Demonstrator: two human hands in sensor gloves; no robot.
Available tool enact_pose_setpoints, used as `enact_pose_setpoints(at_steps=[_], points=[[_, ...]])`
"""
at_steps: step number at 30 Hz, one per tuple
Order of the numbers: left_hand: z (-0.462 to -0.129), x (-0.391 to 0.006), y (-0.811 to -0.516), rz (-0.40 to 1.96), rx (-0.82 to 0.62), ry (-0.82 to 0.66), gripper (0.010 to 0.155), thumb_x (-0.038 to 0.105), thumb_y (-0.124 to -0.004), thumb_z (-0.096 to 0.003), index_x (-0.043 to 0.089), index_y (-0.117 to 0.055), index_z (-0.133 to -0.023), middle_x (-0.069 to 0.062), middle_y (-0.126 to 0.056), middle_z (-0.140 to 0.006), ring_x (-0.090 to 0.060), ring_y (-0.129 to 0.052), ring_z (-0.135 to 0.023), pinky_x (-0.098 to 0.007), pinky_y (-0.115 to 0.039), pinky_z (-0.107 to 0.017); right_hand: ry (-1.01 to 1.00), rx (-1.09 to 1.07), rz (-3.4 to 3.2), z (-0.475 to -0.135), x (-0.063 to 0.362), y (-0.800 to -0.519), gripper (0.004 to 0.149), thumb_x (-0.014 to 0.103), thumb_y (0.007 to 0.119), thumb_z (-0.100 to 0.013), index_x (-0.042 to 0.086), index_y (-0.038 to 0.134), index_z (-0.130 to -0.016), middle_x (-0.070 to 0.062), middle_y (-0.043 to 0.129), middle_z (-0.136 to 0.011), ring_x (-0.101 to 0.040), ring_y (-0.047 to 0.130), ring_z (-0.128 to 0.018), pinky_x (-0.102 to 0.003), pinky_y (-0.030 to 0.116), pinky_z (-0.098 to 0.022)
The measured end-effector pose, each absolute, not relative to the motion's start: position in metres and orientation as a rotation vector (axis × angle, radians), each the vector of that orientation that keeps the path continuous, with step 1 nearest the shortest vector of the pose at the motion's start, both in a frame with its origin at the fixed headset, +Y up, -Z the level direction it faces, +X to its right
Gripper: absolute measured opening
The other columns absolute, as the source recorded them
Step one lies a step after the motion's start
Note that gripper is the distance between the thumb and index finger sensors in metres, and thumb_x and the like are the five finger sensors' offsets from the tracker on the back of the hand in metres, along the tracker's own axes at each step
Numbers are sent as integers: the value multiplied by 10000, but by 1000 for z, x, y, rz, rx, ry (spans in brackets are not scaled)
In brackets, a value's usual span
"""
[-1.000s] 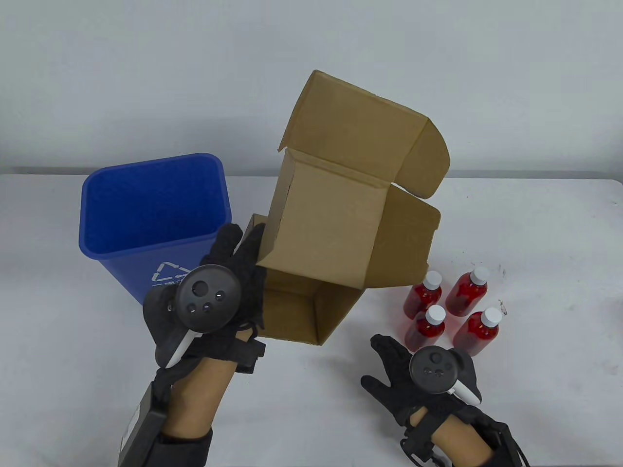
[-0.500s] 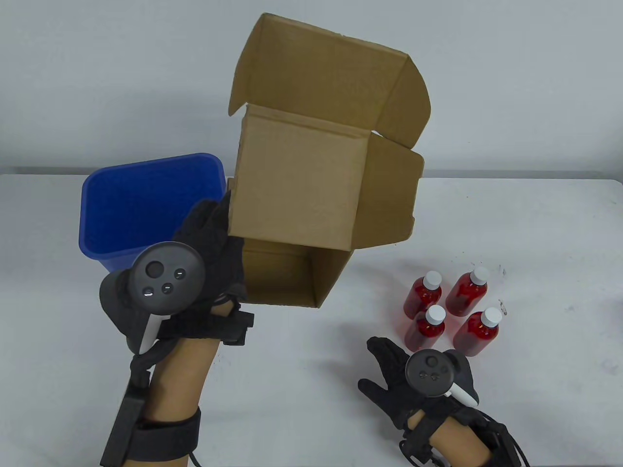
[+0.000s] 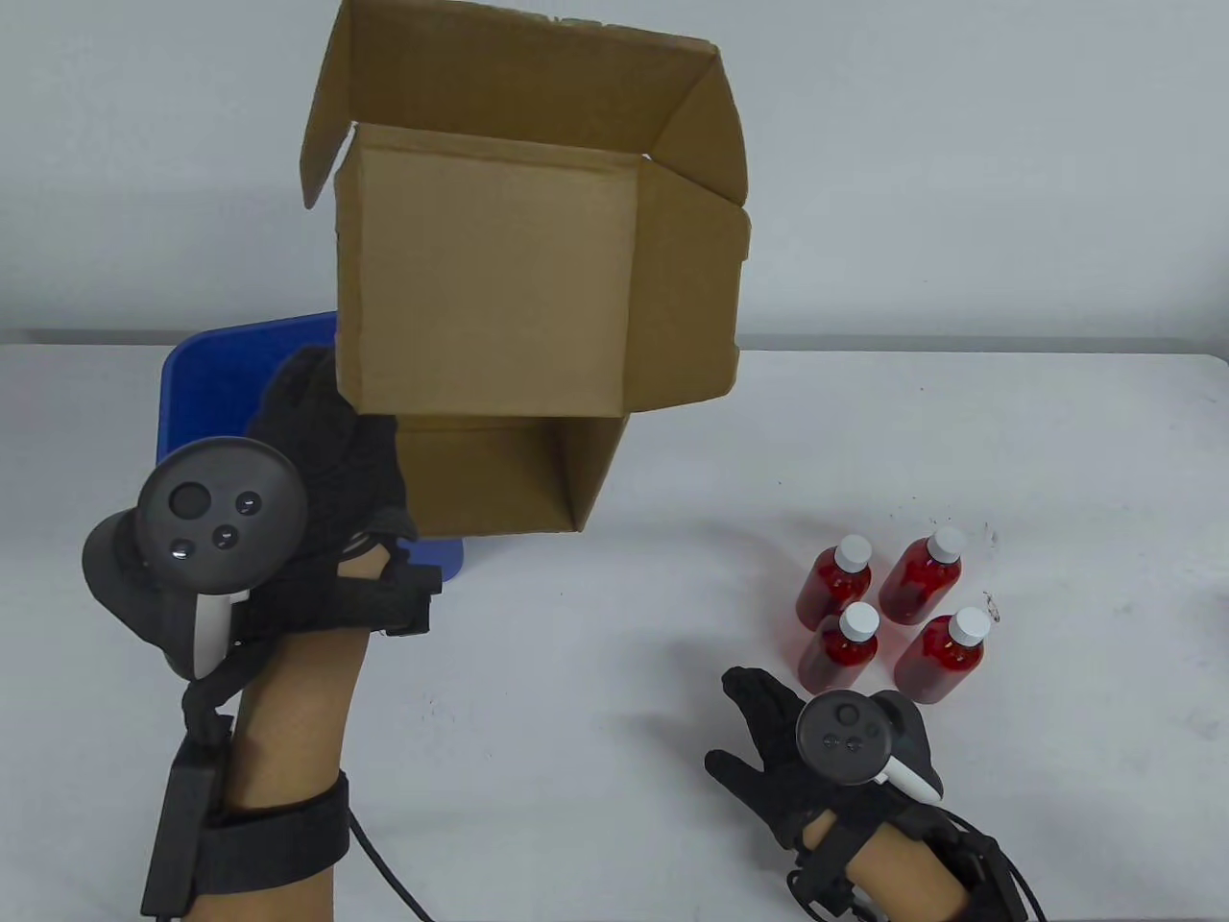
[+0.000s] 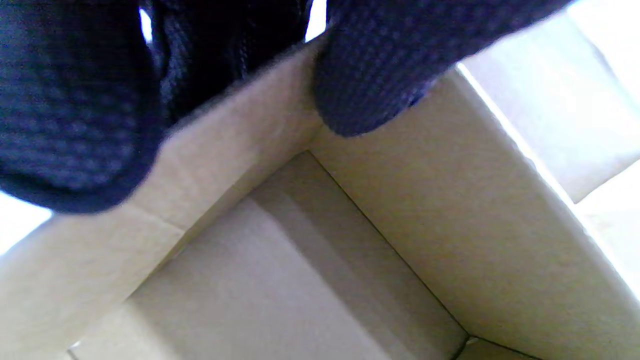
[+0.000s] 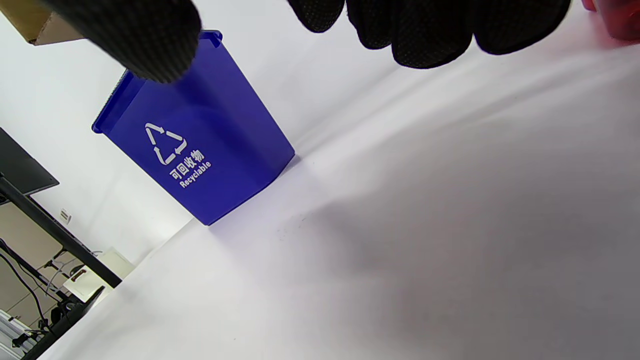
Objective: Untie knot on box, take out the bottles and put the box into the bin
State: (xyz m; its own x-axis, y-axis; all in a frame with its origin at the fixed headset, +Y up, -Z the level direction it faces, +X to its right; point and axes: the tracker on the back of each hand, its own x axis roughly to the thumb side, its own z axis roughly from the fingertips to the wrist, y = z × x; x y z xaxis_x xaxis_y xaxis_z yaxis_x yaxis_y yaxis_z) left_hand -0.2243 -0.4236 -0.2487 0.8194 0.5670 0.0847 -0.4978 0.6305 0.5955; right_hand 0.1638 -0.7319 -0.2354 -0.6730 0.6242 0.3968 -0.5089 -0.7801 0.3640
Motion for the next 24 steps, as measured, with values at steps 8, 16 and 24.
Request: enact_pose_setpoints(at_steps=[8, 16, 24], points=[[-258, -259, -421, 632, 665, 245, 500, 292, -842, -505, 402, -800, -991, -216, -843, -969, -472, -993, -562, -455, -1037, -184, 308, 679, 2397, -235, 163, -732, 827, 522, 647, -497, -6, 313, -1039, -282, 335, -1047, -567, 538, -906, -679, 530, -602], [-269, -270, -429, 623, 713, 311, 501, 290, -823, -517, 400, -771, -1003, -220, -820, -978, -474, -977, -578, -465, -1027, -213, 325, 682, 2404, -235, 162, -733, 825, 521, 646, -498, -5, 313, -1039, -283, 333, -1047, -567, 534, -907, -679, 529, -603], [-281, -285, -438, 588, 726, 386, 503, 286, -819, -520, 410, -761, -1004, -225, -805, -988, -481, -964, -601, -480, -1021, -242, 320, 695, 2406, -234, 161, -732, 826, 523, 644, -498, -6, 312, -1040, -282, 331, -1048, -568, 529, -908, -679, 528, -604]])
